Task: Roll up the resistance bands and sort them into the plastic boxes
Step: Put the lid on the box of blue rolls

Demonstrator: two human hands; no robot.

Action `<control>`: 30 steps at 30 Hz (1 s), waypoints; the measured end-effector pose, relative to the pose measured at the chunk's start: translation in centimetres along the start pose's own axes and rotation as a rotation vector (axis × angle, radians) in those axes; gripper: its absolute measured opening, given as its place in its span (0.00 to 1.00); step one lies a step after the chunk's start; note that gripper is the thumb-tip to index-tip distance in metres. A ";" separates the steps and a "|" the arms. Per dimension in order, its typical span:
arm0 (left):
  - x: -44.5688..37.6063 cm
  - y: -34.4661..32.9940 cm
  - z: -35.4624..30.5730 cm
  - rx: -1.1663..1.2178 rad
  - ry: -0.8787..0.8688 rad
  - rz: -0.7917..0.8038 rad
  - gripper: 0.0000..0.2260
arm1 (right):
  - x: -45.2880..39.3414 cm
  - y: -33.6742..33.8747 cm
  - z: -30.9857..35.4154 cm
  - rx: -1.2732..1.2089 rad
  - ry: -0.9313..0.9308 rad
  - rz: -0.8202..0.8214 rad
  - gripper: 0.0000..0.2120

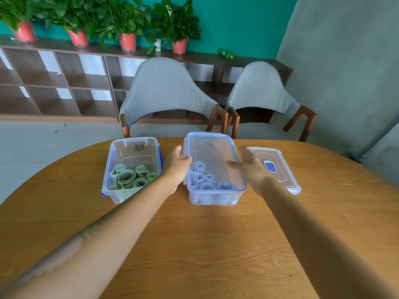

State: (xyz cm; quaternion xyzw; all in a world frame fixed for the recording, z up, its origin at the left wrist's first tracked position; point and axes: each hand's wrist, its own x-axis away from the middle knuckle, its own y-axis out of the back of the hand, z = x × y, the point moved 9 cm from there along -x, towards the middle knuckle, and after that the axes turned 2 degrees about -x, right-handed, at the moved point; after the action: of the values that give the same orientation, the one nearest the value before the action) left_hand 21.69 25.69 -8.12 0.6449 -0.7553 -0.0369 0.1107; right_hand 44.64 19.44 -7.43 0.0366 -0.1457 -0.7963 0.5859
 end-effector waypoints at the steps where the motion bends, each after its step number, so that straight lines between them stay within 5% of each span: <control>1: -0.1 0.1 0.1 0.016 0.020 0.007 0.24 | 0.1 -0.1 -0.2 -0.001 -0.003 -0.004 0.27; 17: -0.4 1.2 -0.9 -0.066 -0.048 0.010 0.25 | 0.8 0.6 0.1 -0.048 0.081 -0.095 0.31; 22: -0.8 0.3 -1.1 -0.230 -0.026 0.071 0.26 | 0.0 0.5 -0.4 0.020 0.042 -0.005 0.25; 27: -0.8 -0.9 -1.2 -0.488 -0.113 0.090 0.24 | -0.8 0.6 -0.9 0.101 -0.001 0.019 0.32; 30: -1.2 -0.3 -0.9 -0.375 -0.029 0.050 0.22 | -1.1 0.6 -1.1 0.119 -0.014 0.019 0.33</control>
State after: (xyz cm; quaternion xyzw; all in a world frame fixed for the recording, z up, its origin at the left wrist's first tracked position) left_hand 22.34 26.93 -7.41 0.5934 -0.7526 -0.1834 0.2188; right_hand 45.84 20.09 -8.47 0.0646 -0.1974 -0.7808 0.5892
